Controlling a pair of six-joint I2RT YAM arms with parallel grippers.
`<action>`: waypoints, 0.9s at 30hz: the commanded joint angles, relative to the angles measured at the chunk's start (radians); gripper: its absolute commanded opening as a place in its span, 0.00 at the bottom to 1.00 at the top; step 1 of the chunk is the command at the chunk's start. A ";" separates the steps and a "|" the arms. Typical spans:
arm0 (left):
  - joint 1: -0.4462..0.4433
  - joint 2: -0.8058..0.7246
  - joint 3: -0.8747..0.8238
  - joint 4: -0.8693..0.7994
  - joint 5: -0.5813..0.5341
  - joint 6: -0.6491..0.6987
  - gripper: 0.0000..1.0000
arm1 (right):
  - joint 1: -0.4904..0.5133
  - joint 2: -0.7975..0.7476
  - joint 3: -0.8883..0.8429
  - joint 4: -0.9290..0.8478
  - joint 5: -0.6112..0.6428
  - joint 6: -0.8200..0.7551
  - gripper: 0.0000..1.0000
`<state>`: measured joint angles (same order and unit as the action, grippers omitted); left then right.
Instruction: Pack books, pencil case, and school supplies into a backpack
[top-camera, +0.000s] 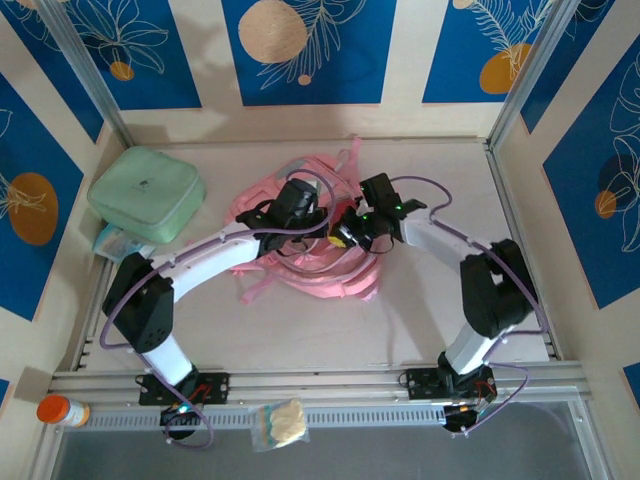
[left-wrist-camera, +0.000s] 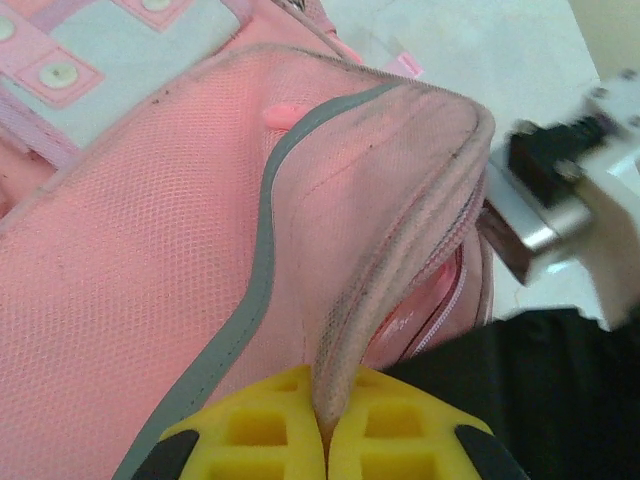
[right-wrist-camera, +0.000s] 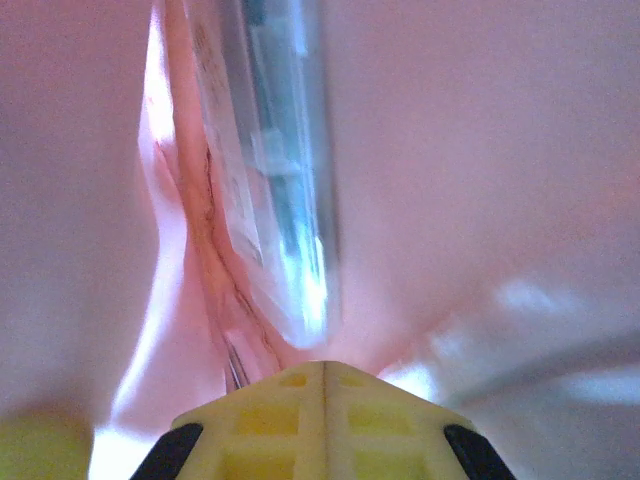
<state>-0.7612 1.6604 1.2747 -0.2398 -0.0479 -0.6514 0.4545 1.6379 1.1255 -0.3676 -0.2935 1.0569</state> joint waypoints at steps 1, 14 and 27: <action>-0.007 0.013 0.004 0.105 0.105 -0.031 0.02 | -0.026 -0.105 -0.030 -0.092 0.042 -0.071 0.06; 0.070 -0.195 -0.146 0.078 0.274 -0.042 0.54 | 0.011 -0.285 -0.006 -0.466 0.365 -0.252 0.13; 0.276 -0.307 -0.466 0.192 0.281 -0.159 0.61 | 0.429 -0.060 0.184 -0.551 0.638 -0.032 0.45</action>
<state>-0.5053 1.3697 0.8215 -0.1036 0.2070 -0.7811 0.8368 1.5261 1.2488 -0.8742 0.2604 0.9447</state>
